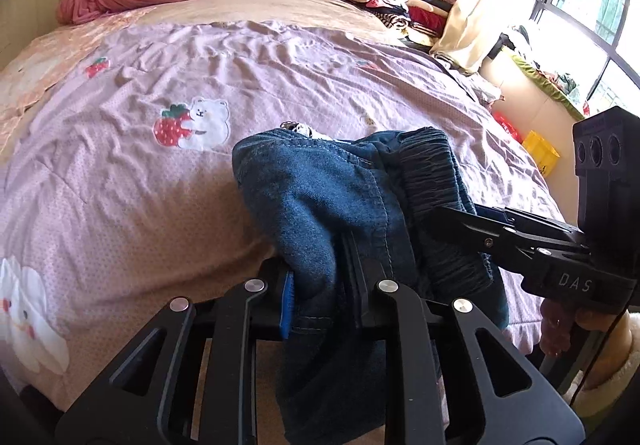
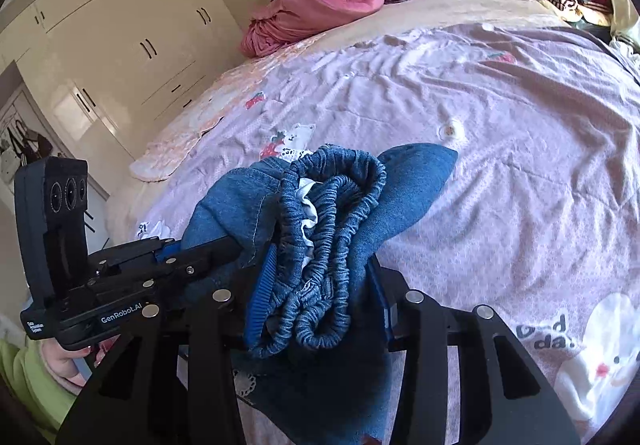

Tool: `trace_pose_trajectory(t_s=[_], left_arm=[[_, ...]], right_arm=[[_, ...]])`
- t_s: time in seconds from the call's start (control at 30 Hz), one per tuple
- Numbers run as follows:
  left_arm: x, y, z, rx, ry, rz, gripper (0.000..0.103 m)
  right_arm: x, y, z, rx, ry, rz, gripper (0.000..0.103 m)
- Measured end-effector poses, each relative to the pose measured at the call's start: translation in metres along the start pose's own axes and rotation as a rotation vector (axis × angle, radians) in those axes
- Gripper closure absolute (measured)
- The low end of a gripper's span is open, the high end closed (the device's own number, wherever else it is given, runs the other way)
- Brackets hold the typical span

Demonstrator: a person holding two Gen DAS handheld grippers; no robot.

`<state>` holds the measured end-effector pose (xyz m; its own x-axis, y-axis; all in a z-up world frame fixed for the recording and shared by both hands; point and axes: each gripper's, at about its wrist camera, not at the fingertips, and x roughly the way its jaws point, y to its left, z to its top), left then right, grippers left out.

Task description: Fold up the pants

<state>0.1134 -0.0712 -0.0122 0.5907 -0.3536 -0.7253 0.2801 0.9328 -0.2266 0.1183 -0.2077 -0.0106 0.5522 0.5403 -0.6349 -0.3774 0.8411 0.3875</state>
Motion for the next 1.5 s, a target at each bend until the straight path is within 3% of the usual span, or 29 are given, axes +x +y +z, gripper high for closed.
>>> trace_pose_trajectory(t_s=[0.4, 0.83, 1.0, 1.07, 1.2, 1.5], left_arm=[[0.021, 0.038, 0.062, -0.025, -0.066, 0.060, 0.090], [0.059, 0.063, 0.058, -0.062, -0.003, 0.088, 0.090], [0.065, 0.068, 0.053, -0.077, 0.022, 0.091, 0.085], [0.068, 0.069, 0.051, -0.078, 0.029, 0.098, 0.082], [0.067, 0.072, 0.045, -0.082, 0.035, 0.108, 0.072], [0.039, 0.072, 0.033, -0.087, 0.019, 0.129, 0.060]], right_arm=[[0.050, 0.005, 0.070, -0.101, -0.032, -0.058, 0.062], [0.099, -0.024, 0.076, -0.018, 0.063, -0.079, 0.062], [0.107, -0.038, 0.069, 0.056, 0.106, -0.102, 0.053], [0.108, -0.041, 0.068, 0.079, 0.116, -0.133, 0.038], [0.101, -0.042, 0.064, 0.090, 0.116, -0.146, 0.034], [0.067, -0.031, 0.053, 0.070, 0.081, -0.161, 0.027]])
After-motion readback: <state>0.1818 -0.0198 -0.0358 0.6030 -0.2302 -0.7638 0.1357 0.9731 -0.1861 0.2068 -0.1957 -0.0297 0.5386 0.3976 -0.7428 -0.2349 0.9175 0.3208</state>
